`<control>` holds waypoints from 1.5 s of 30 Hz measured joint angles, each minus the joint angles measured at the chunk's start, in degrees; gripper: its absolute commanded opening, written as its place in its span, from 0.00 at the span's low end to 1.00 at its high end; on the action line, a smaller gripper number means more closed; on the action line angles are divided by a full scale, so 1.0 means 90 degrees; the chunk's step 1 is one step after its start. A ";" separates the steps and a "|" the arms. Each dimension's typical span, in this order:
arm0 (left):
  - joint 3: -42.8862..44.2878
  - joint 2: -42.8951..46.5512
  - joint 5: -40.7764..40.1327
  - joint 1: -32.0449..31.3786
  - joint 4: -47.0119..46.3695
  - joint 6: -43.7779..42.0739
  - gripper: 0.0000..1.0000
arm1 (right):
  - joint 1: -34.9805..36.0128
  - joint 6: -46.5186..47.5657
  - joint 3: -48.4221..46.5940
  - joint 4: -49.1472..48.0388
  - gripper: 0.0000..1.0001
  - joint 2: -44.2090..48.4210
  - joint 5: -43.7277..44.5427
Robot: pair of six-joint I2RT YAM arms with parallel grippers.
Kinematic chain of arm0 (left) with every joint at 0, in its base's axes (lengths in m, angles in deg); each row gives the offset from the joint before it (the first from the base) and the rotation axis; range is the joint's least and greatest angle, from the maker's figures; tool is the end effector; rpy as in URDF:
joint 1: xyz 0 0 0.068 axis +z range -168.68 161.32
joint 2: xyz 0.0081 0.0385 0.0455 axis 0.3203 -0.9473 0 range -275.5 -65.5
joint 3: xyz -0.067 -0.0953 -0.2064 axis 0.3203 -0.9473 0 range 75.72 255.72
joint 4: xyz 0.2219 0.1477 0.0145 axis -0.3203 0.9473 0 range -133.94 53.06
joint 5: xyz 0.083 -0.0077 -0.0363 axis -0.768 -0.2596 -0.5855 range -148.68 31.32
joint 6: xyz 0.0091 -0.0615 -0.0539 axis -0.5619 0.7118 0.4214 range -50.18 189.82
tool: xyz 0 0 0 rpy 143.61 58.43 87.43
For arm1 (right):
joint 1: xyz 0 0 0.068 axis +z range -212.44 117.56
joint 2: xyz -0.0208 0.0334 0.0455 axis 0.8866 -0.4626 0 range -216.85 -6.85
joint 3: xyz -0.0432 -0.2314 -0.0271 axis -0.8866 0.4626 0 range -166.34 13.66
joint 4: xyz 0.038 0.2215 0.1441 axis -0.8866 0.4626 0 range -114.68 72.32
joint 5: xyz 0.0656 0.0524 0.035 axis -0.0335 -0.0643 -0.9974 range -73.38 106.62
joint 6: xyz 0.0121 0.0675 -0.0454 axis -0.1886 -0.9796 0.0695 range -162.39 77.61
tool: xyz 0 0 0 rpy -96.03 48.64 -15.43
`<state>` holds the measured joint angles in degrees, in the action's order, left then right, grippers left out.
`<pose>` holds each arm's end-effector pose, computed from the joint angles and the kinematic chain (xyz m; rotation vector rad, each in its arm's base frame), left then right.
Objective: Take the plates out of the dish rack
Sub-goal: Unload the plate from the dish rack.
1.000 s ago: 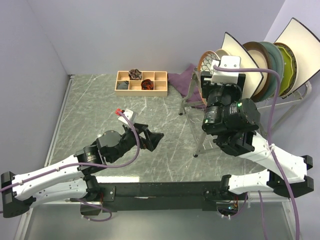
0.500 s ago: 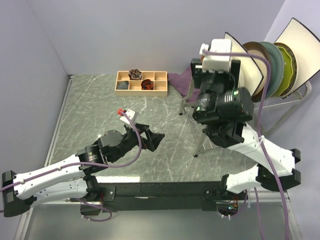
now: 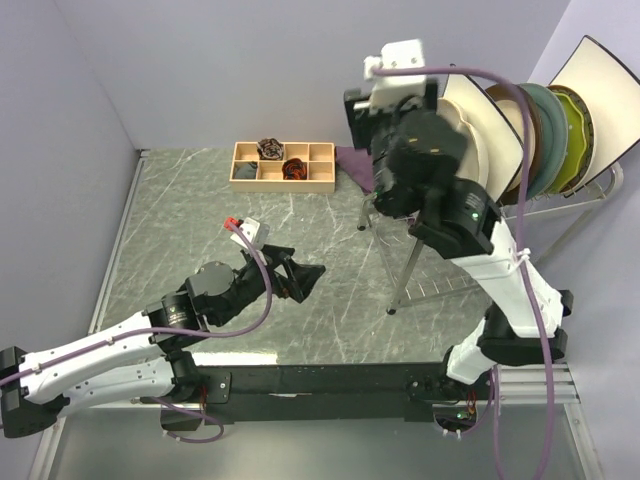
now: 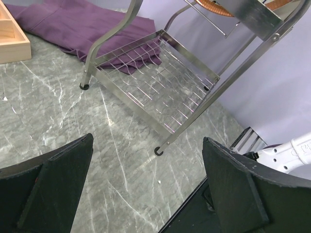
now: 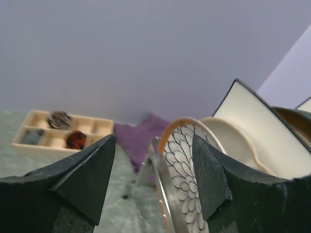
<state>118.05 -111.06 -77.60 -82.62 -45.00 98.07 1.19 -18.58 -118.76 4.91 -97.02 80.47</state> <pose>0.1336 -0.2204 0.3157 0.2575 1.6769 -0.9684 0.1770 0.2125 0.5765 -0.1495 1.4690 -0.1867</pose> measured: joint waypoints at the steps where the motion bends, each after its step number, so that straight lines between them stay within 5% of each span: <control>1: 0.0000 0.0015 0.0000 0.0000 0.0000 0.0000 0.99 | -0.0046 -0.0070 0.0318 0.0080 0.70 0.0112 0.0017; 5: -0.0032 0.0022 0.0002 0.0000 0.0000 0.0000 0.99 | -0.0087 -0.0216 0.1243 0.0172 0.70 0.0384 0.0056; 19: -0.0085 -0.0223 0.0056 0.0000 -0.0010 0.0007 0.99 | -0.0391 -0.0627 0.1761 0.0614 0.66 0.1469 0.0622; 32: -0.0085 -0.0325 0.0117 0.0000 -0.0010 0.0010 0.99 | -0.1163 -0.1795 0.2837 0.1542 0.62 0.2076 -0.0408; 45: -0.0085 -0.0342 0.0114 0.0000 -0.0010 0.0010 0.99 | -0.1479 -0.2023 0.3470 0.1484 0.54 0.2164 -0.0294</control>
<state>117.29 -114.14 -76.57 -82.62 -45.09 98.15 -12.12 -36.79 -87.52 18.26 -77.55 77.83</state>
